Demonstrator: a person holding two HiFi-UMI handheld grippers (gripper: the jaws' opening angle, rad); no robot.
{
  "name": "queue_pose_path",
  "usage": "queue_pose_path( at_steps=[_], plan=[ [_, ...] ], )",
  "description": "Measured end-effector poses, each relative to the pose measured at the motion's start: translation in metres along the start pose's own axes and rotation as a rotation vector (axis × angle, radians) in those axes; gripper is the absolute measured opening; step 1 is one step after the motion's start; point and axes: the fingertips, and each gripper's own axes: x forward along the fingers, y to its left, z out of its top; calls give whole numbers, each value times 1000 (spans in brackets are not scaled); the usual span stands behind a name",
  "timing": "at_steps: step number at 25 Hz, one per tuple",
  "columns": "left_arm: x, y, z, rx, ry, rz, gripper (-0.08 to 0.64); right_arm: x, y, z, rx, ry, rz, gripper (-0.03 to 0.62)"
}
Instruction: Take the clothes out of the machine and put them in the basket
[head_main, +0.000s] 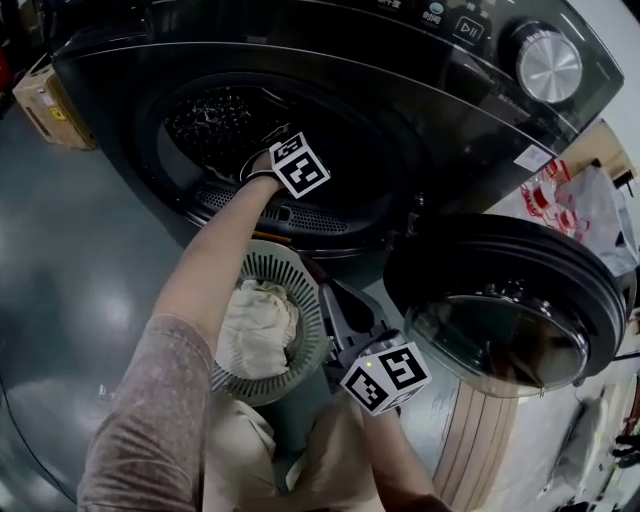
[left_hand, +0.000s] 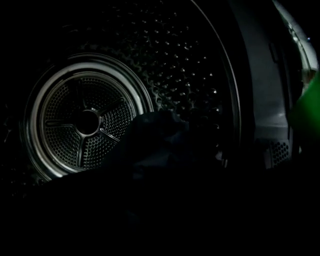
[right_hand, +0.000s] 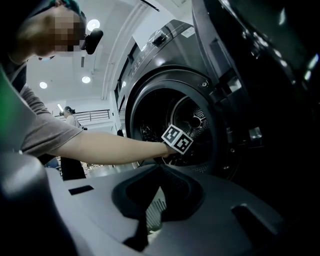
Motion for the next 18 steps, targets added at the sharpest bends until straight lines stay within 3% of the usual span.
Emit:
queue_pose_path(
  at_steps=[2, 4, 9, 14, 18],
  plan=[
    [9, 2, -1, -24, 19, -1, 419, -1, -2, 1, -3, 1, -9, -3],
    [15, 0, -1, -22, 40, -8, 365, -4, -4, 4, -10, -1, -18, -3],
    [9, -3, 0, 25, 54, 18, 56, -5, -7, 5, -5, -7, -23, -3],
    [-22, -6, 1, -86, 6, 11, 35, -10, -5, 10, -14, -18, -15, -3],
    [-64, -19, 0, -123, -26, -26, 34, -20, -7, 14, -22, -21, -15, -3]
  ],
)
